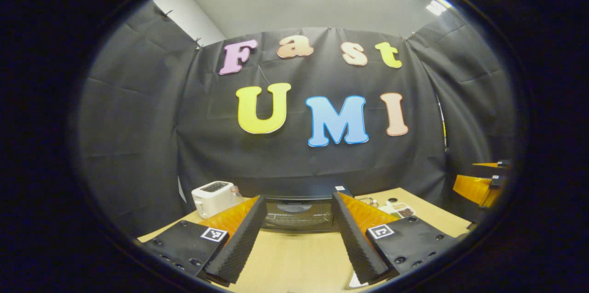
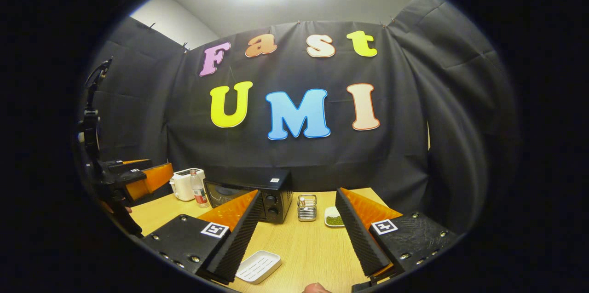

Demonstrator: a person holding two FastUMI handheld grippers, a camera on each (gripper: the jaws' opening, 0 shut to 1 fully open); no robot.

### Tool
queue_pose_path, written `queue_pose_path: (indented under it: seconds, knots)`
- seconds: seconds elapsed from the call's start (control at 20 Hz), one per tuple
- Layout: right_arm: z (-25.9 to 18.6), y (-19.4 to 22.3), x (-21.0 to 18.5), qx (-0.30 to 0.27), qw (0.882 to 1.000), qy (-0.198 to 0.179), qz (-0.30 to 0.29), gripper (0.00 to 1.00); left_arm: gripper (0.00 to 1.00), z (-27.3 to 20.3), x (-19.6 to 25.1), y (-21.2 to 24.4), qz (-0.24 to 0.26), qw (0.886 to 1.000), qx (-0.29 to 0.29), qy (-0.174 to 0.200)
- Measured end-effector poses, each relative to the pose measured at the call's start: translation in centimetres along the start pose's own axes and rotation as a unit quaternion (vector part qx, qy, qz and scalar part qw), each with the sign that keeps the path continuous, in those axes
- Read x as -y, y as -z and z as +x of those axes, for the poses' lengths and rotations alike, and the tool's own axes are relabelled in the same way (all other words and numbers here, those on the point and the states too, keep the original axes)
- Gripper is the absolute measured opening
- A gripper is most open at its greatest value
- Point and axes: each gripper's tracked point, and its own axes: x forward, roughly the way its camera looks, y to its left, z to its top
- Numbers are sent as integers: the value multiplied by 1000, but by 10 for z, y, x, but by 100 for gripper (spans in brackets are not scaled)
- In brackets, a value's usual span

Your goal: Open the electric oven with the left hand, put the food in, and close the electric oven.

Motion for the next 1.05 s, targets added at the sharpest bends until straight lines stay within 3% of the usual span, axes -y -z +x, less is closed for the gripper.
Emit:
queue_pose_path:
  seconds: [0.1,0.15,0.2,1.05]
  knots:
    - [-7,-4,-4,7,1000,2,3,97,99,-16,-6,-1,-4,1000,0,-4]
    - [-9,-5,-7,12,1000,3,3,89,99,-23,-9,-1,-6,1000,0,-6]
    - [-11,-7,-8,15,1000,6,-1,97,99,-29,-13,-1,-8,1000,0,-7]
    - [-40,-27,-36,32,999,27,-14,97,99,-59,-33,-24,-2,999,34,5]
